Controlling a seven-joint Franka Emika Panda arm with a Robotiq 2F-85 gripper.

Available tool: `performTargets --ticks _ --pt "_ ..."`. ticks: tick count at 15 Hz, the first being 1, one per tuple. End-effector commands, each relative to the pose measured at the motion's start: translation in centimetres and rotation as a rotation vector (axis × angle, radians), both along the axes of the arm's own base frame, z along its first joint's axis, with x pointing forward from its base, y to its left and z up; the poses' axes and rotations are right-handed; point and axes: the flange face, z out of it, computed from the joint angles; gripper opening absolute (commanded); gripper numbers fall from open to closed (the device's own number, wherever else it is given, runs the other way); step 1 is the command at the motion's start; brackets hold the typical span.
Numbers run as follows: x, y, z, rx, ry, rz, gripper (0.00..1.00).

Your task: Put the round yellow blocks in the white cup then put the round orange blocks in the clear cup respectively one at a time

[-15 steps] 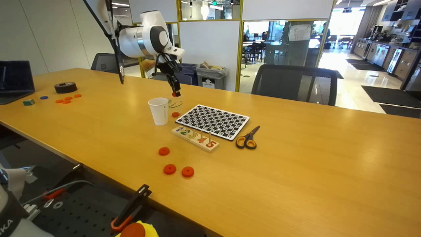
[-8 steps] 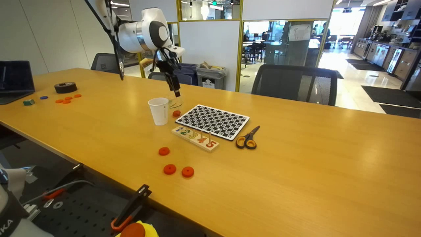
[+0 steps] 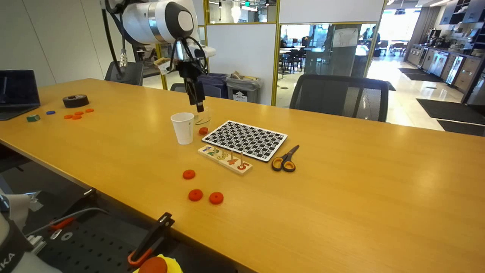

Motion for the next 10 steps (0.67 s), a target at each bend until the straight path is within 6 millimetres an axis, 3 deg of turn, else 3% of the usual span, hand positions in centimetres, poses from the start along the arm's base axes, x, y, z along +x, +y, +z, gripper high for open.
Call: performTargets --ticks 1,6,10 --pt "-6.0 -3.5 0.4 0.074 0.028 0.004 1.0" --pt "-11.1 -7.8 -4.2 0.107 0.114 0.008 1.0" --pt "-12.9 -8.7 -8.3 0.113 0.129 0.035 1.0"
